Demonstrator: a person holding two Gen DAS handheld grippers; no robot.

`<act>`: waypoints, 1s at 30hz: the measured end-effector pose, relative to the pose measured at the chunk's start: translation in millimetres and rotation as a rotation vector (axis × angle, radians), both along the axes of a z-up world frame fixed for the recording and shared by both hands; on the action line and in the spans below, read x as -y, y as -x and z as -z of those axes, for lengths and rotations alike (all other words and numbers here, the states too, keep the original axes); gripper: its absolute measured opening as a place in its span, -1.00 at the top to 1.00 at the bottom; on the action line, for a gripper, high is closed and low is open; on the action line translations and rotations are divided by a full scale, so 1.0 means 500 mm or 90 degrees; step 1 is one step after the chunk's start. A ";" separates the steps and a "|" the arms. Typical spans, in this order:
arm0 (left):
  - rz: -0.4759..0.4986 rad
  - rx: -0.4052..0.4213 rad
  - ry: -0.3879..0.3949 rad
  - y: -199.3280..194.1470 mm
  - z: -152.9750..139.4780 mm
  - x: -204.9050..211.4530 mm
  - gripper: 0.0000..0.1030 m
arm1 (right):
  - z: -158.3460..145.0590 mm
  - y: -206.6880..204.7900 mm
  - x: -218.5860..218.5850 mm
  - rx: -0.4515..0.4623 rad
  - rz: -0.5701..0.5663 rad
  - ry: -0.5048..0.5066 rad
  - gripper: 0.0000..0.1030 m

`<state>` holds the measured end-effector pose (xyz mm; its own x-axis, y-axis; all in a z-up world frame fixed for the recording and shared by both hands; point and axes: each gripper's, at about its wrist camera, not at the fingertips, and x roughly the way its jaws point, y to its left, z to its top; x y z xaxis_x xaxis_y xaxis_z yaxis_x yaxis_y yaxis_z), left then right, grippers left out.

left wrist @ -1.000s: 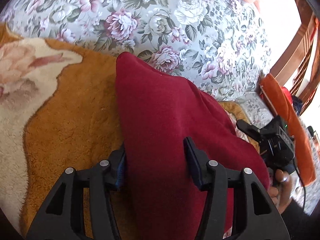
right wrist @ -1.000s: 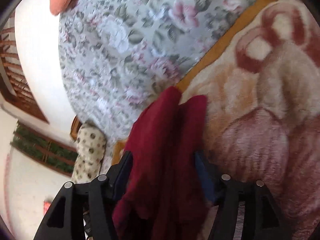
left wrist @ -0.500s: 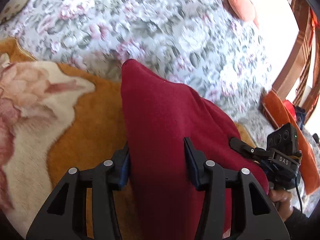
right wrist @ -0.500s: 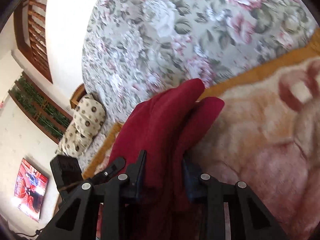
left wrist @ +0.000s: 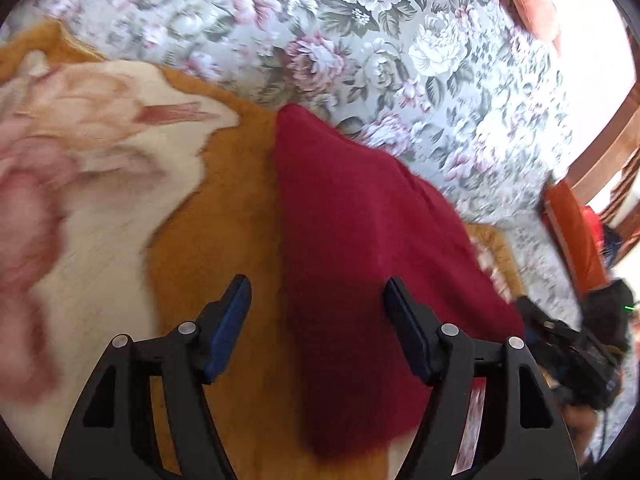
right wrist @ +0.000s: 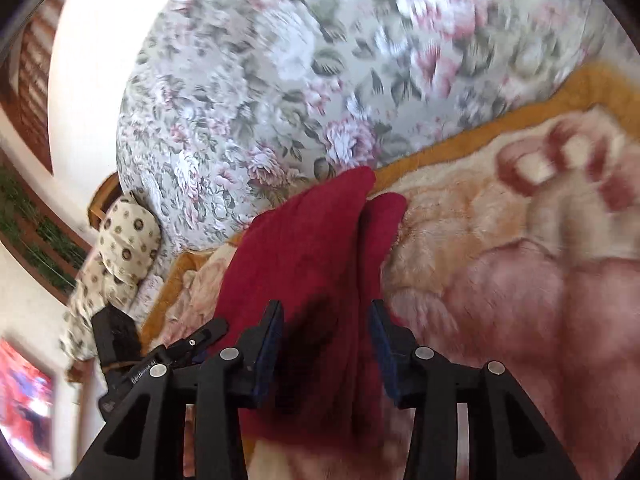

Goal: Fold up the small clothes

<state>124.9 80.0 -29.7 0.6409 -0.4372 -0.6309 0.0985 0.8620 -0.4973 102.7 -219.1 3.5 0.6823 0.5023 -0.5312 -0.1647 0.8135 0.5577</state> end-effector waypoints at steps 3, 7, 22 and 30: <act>-0.030 0.007 -0.088 0.091 -0.025 0.016 -0.68 | -0.035 0.101 -0.041 0.033 0.018 0.093 0.18; -0.034 0.003 -0.173 0.215 -0.033 0.054 -0.99 | -0.054 0.237 -0.092 0.100 0.040 0.193 0.18; -0.007 0.077 -0.237 0.334 -0.057 0.119 -0.99 | -0.008 0.414 -0.131 0.113 0.078 0.301 0.18; -0.024 0.039 -0.229 0.329 -0.032 0.118 -0.99 | 0.000 0.403 -0.126 0.088 0.082 0.300 0.18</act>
<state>-39.8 21.0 -13.8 0.6938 -0.1692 -0.7000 0.0829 0.9843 -0.1557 -98.9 -155.9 3.4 0.8026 0.1368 -0.5806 -0.0930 0.9901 0.1048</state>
